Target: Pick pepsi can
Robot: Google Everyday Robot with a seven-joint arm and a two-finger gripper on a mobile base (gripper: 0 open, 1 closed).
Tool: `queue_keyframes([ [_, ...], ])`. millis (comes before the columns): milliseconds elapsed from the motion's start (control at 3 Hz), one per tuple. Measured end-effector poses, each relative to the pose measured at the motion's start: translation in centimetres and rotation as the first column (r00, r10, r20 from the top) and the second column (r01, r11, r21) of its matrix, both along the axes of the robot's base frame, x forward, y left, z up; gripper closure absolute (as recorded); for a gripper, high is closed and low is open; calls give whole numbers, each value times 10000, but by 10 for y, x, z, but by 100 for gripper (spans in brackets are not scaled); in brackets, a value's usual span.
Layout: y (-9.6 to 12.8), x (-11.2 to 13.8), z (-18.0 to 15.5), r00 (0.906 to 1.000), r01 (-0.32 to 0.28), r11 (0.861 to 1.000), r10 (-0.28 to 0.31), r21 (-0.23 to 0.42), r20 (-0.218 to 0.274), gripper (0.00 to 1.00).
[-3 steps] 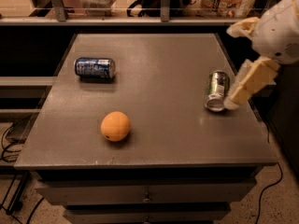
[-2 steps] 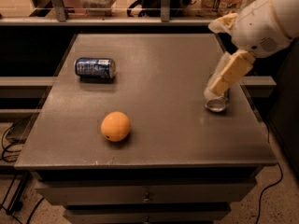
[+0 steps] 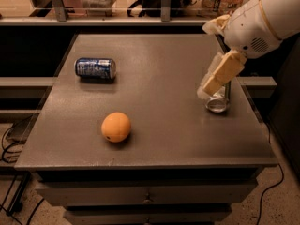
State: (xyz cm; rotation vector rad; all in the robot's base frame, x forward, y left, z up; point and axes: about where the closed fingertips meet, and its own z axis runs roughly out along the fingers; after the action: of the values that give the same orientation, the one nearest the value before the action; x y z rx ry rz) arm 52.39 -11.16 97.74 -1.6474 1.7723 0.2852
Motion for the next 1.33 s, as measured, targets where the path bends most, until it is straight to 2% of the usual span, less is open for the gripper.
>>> queue_keyframes([
  [333,33,17,-7,9991,-425,9980,422,472,87,0],
  [1333,138,94,-38,9950,-995,9811,972,1657,219,0],
])
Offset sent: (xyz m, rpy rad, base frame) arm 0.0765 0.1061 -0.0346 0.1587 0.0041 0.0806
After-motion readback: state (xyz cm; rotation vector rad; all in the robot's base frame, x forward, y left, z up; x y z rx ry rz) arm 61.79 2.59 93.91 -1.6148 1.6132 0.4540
